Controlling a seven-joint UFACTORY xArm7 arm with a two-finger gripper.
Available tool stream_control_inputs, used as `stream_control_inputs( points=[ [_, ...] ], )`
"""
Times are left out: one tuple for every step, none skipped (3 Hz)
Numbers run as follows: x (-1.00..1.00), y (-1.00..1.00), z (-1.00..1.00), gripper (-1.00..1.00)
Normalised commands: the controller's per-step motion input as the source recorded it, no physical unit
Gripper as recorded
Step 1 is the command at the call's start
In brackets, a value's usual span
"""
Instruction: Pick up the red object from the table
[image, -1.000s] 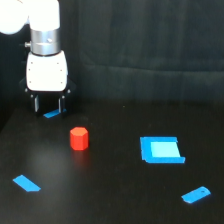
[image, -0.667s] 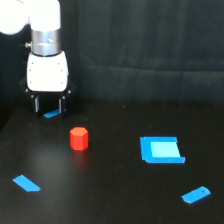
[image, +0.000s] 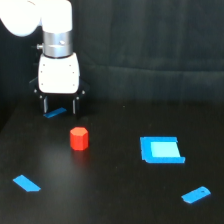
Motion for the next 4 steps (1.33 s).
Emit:
stream_control_inputs(
  points=[
    [0.61, -0.65, 0.12, 1.00],
    [0.54, -0.62, 0.09, 0.98],
    [0.29, -0.71, 0.01, 1.00],
    [-0.10, -0.77, 0.04, 1.00]
  ],
)
